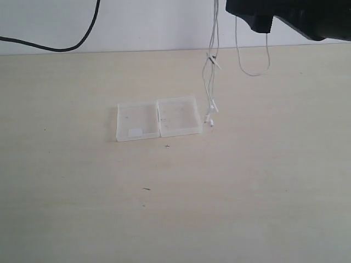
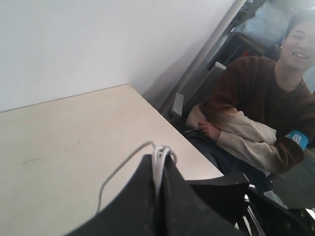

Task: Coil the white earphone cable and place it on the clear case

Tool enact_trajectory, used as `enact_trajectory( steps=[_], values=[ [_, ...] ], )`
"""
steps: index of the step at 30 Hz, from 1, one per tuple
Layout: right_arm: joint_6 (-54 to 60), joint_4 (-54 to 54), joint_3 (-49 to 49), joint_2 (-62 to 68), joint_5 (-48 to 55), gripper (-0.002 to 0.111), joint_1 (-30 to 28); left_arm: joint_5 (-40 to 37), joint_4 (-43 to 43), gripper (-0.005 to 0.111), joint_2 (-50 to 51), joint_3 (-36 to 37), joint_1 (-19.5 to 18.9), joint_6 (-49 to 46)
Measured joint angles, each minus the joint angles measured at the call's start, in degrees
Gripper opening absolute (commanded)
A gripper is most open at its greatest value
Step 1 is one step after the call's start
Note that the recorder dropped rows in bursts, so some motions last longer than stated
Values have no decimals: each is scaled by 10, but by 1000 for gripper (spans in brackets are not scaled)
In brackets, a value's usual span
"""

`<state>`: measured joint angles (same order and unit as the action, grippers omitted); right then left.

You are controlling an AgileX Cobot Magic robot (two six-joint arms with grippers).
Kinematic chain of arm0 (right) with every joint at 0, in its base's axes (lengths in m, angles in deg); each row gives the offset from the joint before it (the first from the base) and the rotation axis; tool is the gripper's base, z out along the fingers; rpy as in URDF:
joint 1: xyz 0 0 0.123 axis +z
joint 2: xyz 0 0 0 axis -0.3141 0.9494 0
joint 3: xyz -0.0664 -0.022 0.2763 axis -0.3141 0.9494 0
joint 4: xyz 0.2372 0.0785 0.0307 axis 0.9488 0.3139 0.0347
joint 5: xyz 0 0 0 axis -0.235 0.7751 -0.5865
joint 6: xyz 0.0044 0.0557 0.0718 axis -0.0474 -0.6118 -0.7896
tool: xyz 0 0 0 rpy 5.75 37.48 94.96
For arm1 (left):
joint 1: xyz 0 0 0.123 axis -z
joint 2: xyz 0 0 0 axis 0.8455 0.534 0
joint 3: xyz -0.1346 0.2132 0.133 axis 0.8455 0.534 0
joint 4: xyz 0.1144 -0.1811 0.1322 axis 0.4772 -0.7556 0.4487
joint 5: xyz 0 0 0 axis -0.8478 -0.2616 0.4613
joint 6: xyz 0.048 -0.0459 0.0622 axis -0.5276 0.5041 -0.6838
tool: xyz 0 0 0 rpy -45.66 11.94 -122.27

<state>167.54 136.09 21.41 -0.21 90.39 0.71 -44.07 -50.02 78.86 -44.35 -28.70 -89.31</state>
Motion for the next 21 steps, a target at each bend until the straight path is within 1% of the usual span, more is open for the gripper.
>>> enact_trajectory(
  steps=[7, 13, 21],
  values=[
    [-2, 0, 0, 3, 38, 105, 0, 21, -33, 0, 0, 0, 0, 0],
    [59, 0, 0, 33, 66, 105, 0, 22, -39, 0, 0, 0, 5, 0],
    [90, -1, 0, 51, 68, 105, 0, 23, -42, 0, 0, 0, 19, 0]
  ],
)
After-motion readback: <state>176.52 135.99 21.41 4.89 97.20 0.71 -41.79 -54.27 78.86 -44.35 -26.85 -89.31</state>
